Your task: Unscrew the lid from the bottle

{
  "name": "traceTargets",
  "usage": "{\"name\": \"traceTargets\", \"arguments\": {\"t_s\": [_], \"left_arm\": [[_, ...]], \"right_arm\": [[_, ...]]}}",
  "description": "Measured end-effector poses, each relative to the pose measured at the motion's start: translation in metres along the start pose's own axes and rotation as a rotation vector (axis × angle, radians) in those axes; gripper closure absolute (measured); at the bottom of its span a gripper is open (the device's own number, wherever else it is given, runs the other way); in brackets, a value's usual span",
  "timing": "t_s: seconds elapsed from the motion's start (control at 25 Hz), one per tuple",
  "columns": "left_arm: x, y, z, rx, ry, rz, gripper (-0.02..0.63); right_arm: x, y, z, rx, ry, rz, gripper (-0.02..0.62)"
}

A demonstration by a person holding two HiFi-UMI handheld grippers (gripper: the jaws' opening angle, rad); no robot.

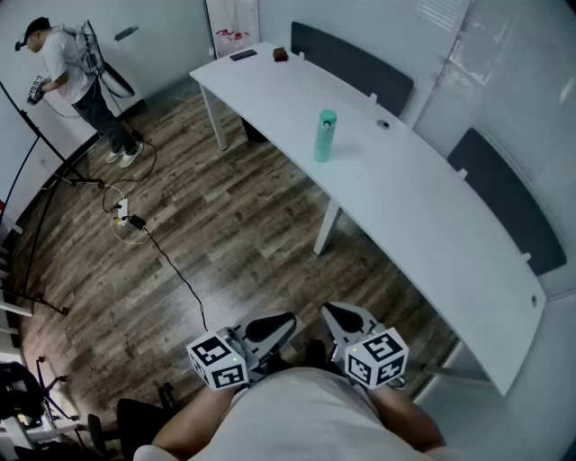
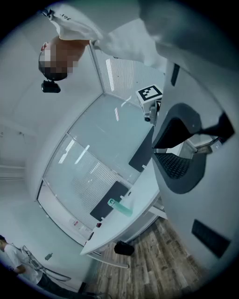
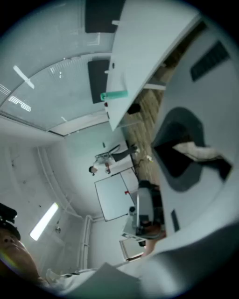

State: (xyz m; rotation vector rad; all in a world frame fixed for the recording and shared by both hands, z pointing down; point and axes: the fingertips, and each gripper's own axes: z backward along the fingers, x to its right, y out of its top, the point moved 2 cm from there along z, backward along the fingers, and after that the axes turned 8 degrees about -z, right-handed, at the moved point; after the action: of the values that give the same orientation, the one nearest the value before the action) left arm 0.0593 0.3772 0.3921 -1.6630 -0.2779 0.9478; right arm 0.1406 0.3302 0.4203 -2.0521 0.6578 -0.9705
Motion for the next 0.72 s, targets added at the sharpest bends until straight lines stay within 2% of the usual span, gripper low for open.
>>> {"name": "traceTargets", "arguments": {"t_s": [0.16,0.36,0.72], "left_arm": [[0.001,-0.003,0.008,-0.003,0.017,0.014,0.558],[-0.008,-0.001,0.015,-0.001,0.044,0.003,0.49],[-0.021,0.006,0.031,-0.001,0.048,-0.012,0.464]], "right_arm": [[-0.004,-0.007,0.002,-0.022,-0.004,-0.012,0.575],[-0.006,-0.008,-0.001,-0.029,-0.015,-0.01,0.575],[-0.014,0.0,-0.01,0.013,-0.028,-0.038,0.569]]}}
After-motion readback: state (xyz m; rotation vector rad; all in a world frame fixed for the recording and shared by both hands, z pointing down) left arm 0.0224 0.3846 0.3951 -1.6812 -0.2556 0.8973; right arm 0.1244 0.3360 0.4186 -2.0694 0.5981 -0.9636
